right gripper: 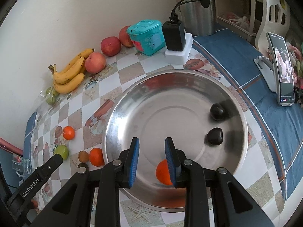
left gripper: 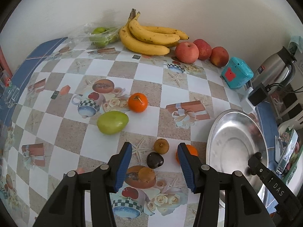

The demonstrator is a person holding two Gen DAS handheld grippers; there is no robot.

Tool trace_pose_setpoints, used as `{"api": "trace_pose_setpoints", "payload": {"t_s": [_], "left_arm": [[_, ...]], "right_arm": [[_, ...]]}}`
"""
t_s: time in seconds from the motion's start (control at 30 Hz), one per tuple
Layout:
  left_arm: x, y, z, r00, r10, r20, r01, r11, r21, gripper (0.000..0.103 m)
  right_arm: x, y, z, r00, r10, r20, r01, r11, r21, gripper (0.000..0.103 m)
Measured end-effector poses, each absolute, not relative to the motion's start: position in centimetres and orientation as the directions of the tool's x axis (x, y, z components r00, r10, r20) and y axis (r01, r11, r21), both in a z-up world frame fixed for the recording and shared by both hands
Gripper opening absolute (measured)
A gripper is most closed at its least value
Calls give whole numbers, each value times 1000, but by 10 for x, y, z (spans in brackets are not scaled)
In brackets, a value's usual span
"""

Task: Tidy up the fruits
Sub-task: 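Move both open tools back from the bowl to the loose fruit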

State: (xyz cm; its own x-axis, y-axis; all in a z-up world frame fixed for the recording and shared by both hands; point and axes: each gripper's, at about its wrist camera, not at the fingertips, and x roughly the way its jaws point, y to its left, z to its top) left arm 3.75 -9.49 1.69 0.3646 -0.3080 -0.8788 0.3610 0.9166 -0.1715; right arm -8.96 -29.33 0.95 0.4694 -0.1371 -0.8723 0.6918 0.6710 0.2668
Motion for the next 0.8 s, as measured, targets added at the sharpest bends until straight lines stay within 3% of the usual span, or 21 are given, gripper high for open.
{"api": "trace_pose_setpoints", "payload": {"t_s": [0.1, 0.23, 0.47, 0.6, 0.67, 0.73, 0.8], "left_arm": [[39, -95, 13, 357, -283, -890, 351, 924, -153, 78], [41, -94, 8, 347, -254, -903, 336, 932, -133, 88], [43, -91, 7, 355, -229, -906, 318, 941, -113, 92], [43, -90, 6, 361, -215, -907, 308, 946, -101, 102], [44, -89, 6, 370, -209, -905, 303, 948, -95, 103], [44, -88, 5, 382, -187, -905, 299, 952, -70, 103], [44, -88, 4, 388, -177, -905, 298, 953, -59, 103]], "right_arm": [[-87, -293, 7, 443, -152, -883, 699, 676, 234, 67], [-85, -292, 3, 426, -153, -891, 695, 686, 214, 69], [-84, -293, 0, 396, -164, -903, 701, 689, 182, 71], [-83, -292, 1, 392, -171, -904, 703, 689, 175, 72], [-83, -292, 1, 392, -179, -903, 703, 690, 169, 72], [-83, -291, 1, 386, -198, -901, 705, 693, 150, 96], [-82, -289, 3, 378, -227, -898, 704, 700, 120, 101]]}}
